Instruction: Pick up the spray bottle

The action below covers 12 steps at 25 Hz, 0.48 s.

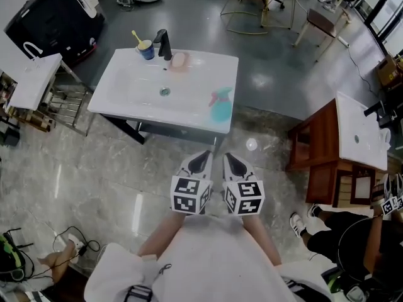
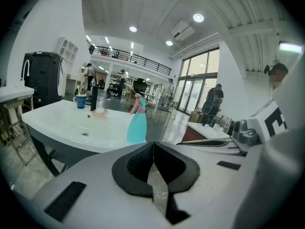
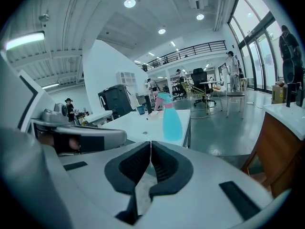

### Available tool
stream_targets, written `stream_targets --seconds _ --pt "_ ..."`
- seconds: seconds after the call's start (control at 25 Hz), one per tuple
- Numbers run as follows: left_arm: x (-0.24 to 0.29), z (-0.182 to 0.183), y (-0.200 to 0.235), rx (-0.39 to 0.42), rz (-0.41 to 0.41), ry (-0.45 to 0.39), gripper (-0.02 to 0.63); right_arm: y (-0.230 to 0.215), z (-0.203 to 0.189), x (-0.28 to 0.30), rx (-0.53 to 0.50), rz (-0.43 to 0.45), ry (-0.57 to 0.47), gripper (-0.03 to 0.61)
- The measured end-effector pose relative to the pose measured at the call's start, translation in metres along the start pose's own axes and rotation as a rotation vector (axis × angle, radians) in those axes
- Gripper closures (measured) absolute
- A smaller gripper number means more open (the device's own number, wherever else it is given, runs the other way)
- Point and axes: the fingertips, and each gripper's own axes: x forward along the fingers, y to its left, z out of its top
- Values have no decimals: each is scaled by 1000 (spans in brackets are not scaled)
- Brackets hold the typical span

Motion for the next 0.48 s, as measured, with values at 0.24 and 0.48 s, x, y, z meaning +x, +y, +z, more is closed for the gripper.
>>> stream_targets --seconds 0.24,0.48 --pt "12 15 16 -1 -5 -27 588 -3 11 14 -12 -22 -2 551" --pt "23 28 36 3 -28 -30 588 -4 25 32 -15 -55 -15 551"
